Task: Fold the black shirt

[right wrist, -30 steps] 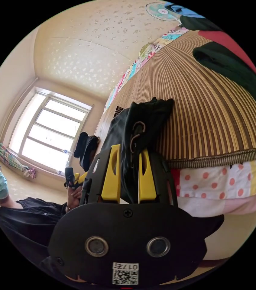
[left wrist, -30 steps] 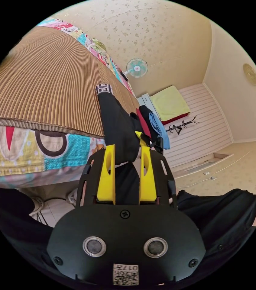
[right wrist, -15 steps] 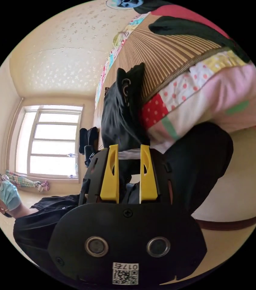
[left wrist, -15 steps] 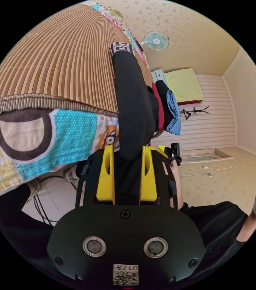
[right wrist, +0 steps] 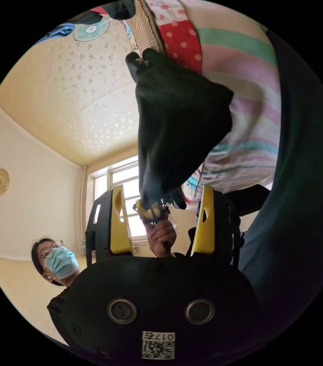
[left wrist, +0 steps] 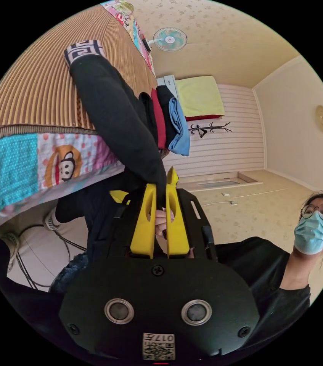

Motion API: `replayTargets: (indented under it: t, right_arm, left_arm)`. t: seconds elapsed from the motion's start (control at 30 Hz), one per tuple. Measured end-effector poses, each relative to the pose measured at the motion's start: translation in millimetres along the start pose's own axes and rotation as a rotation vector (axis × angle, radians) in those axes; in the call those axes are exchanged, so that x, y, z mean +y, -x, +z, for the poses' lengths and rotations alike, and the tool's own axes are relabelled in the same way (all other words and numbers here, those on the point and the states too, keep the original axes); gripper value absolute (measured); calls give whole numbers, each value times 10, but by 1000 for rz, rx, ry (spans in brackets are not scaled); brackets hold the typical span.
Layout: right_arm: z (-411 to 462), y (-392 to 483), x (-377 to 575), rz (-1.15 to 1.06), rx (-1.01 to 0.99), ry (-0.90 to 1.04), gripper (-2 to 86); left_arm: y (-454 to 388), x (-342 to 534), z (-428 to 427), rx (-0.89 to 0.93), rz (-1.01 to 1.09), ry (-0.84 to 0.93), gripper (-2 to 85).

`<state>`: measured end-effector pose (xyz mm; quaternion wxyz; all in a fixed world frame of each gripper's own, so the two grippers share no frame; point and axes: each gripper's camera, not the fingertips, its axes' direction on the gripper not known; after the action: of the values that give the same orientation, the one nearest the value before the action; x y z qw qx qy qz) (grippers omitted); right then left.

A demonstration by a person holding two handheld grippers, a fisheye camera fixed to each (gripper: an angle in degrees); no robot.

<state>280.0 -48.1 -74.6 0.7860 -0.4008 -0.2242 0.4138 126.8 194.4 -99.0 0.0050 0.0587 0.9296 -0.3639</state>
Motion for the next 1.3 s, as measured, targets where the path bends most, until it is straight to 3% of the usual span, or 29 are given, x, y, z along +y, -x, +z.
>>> replayTargets:
  t: [0.1,0.23,0.5,0.67,0.9,0.97,1.1,1.2,1.23,1.3]
  right_arm:
    - [84,209,-33,-2,-12,-84,247]
    - [168,495,-16,-68,-129,-196,166]
    - [732,1421,66,-320,-147,-175,73]
    - [1046,2905,-209,-659,-50,-105,59]
    - [845,5379,-430,-1151,193,-166,56]
    - [549,5800,-624,-1129,247,-259,57]
    - [-59,5667,-1103,-974,405,-400,57]
    - [-626,4943,-1416,-614,551,-534,54]
    - [-814,4608,-1435,-489,550,-572,52]
    - [-989,4280,-1345,-517,371,-586,48]
  left_arm:
    - [-172,116,136,-3,31,49,43]
    - [-419,233,340,-39,73,149,42]
    - [-777,361,115,-108,259,175,39]
    - [-910,550,16,-333,318,191,-7]
    - [-553,654,-164,-215,163,149,-10]
    - [-543,652,-211,-236,149,123,-10]
    - [-457,585,-241,-224,120,85,-10]
    - [-384,512,-232,-183,79,70,-10]
    - [-384,483,-224,-182,71,67,-10]
    - [-387,438,-198,-198,66,66,-10]
